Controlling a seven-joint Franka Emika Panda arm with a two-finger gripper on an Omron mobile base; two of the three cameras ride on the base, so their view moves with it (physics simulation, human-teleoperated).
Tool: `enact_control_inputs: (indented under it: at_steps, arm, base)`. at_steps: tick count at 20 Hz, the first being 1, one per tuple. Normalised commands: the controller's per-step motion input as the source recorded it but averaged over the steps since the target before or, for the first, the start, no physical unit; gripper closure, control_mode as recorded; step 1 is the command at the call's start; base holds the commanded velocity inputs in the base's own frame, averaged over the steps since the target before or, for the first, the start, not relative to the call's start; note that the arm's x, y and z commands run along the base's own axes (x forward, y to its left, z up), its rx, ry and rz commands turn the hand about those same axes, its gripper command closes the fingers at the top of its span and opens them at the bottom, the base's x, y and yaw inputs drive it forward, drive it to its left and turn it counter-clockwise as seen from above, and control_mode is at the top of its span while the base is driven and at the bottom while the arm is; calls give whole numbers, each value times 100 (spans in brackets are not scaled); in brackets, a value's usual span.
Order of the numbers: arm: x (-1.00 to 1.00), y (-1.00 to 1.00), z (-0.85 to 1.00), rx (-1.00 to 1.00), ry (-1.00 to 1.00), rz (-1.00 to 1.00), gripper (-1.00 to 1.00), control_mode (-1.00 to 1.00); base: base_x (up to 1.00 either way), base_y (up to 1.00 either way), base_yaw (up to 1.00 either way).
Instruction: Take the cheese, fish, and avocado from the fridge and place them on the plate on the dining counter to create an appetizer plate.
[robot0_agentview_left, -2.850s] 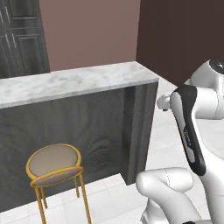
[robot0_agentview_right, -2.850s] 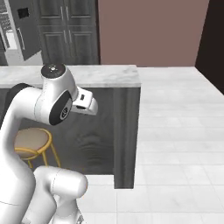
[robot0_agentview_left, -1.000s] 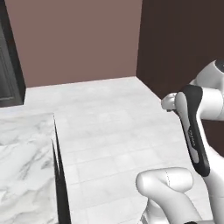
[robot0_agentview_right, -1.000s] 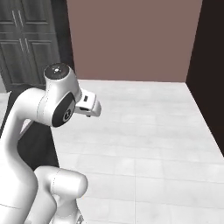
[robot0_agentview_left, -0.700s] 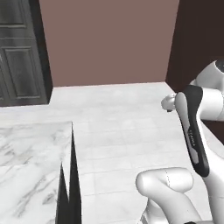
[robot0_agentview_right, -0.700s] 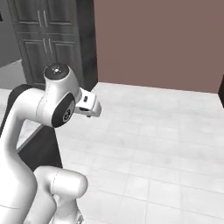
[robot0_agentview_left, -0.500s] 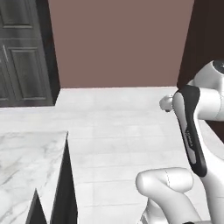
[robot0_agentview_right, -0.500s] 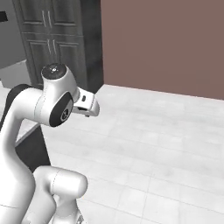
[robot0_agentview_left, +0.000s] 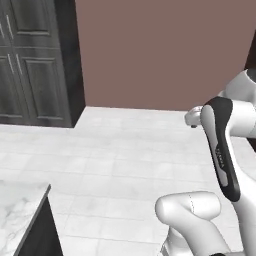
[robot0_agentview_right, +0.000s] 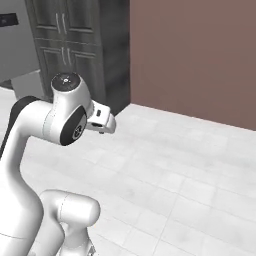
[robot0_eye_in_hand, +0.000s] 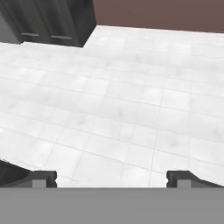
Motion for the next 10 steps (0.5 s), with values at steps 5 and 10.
enact_control_inputs:
  at_steps: [5, 10]
  arm:
    - [0, 0, 0, 0, 0, 0, -100, 100]
    - [0, 0, 0, 0, 0, 0, -100, 100]
  base:
    - [100, -24, 45]
    - [100, -24, 52]
